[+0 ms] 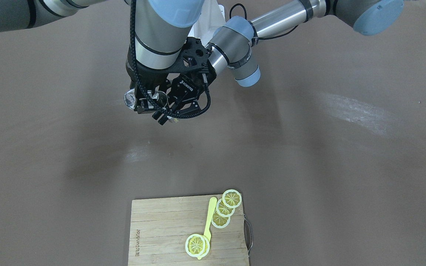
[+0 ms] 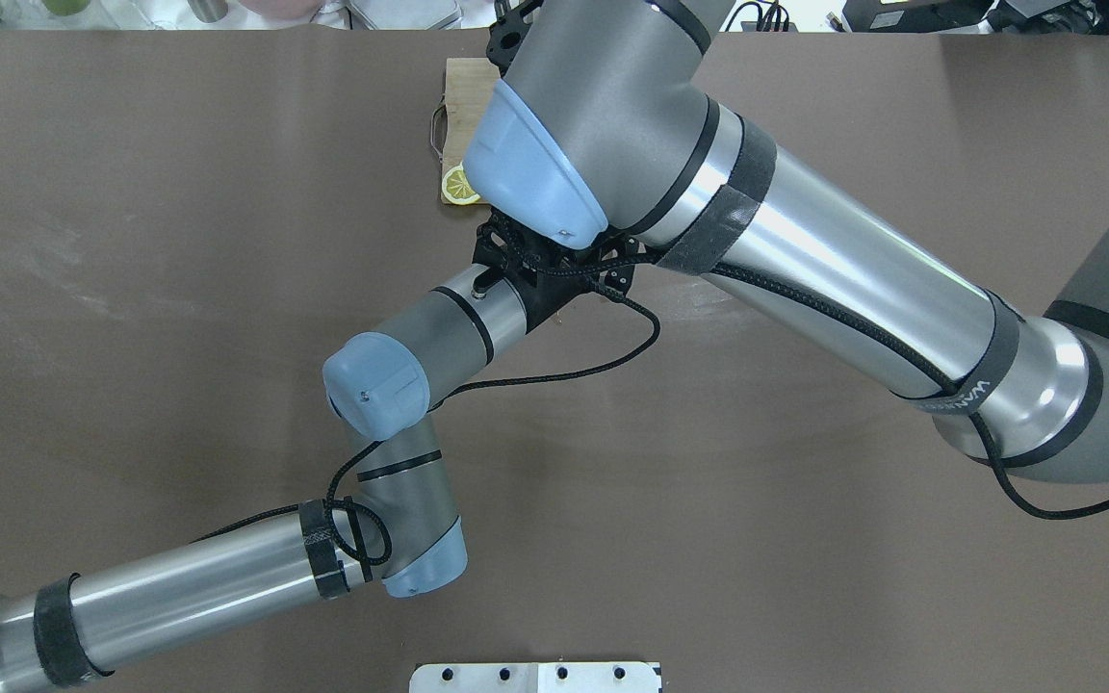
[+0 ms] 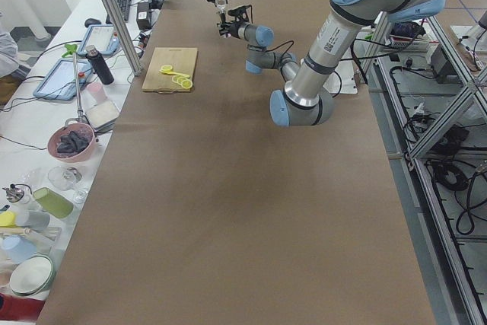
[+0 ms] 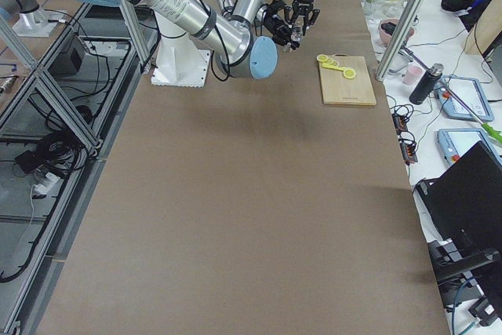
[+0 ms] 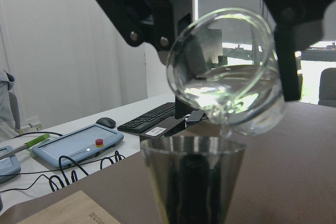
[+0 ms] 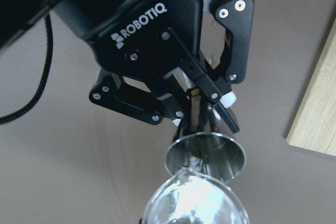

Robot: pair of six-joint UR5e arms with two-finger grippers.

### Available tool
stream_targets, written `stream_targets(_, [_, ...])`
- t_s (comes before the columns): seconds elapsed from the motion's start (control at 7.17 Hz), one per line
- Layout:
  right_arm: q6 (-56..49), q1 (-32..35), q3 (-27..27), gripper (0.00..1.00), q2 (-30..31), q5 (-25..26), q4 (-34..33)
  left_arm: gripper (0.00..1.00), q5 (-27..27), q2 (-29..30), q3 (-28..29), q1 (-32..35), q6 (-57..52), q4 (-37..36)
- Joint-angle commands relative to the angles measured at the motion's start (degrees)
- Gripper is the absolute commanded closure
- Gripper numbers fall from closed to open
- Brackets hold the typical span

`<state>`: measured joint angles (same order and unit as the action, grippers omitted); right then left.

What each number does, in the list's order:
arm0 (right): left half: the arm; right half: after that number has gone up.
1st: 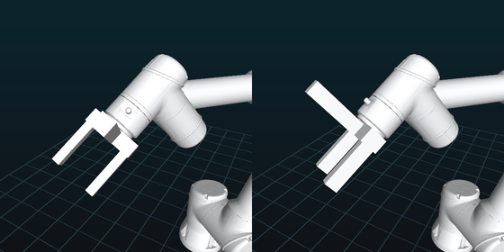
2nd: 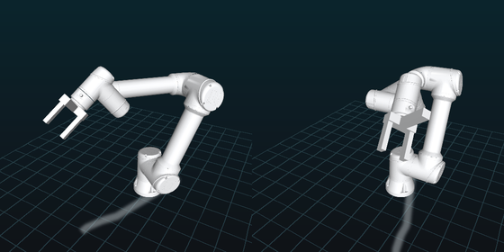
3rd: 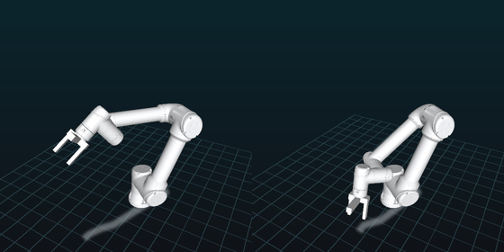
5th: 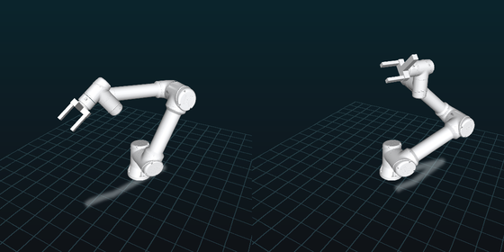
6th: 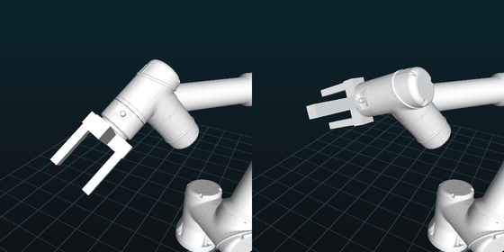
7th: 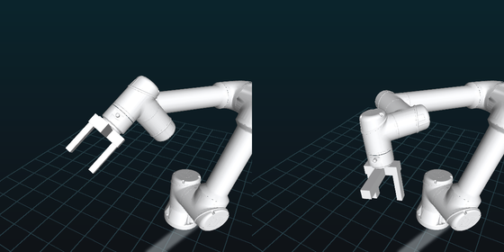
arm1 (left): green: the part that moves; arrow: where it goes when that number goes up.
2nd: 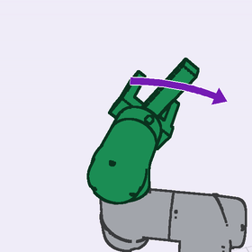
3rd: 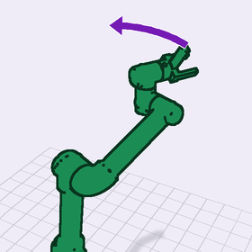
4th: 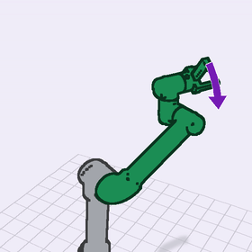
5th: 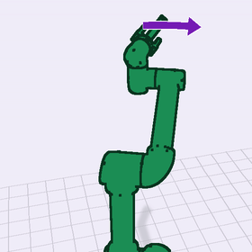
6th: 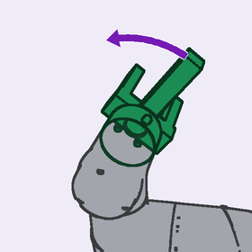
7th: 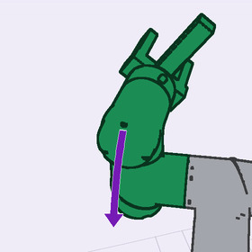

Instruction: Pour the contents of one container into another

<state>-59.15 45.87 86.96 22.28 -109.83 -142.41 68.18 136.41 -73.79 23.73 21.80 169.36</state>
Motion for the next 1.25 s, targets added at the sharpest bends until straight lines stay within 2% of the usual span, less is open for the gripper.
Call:
stream_targets(0.0, [-0.7, -0.2, -0.5, 1.0, -0.2, 0.6, -0.5, 1.0, -0.1, 0.0, 0.0, 0.0, 0.0, 0.0])
stream_targets(0.56, [-2.6, -0.3, -1.3, 1.0, -0.6, 1.3, -1.3, 1.0, -0.1, 0.0, 0.0, 0.0, 0.0, 0.0])
stream_targets(0.84, [-2.8, 0.4, 0.3, 1.0, 0.1, 0.3, -0.6, 1.0, -0.1, 0.0, 0.0, 0.0, 0.0, 0.0])
stream_targets(1.11, [-2.5, 0.5, 3.6, 1.0, 3.0, -0.8, 3.3, 1.0, 0.0, 0.0, 0.0, 0.0, 0.0, 0.0])
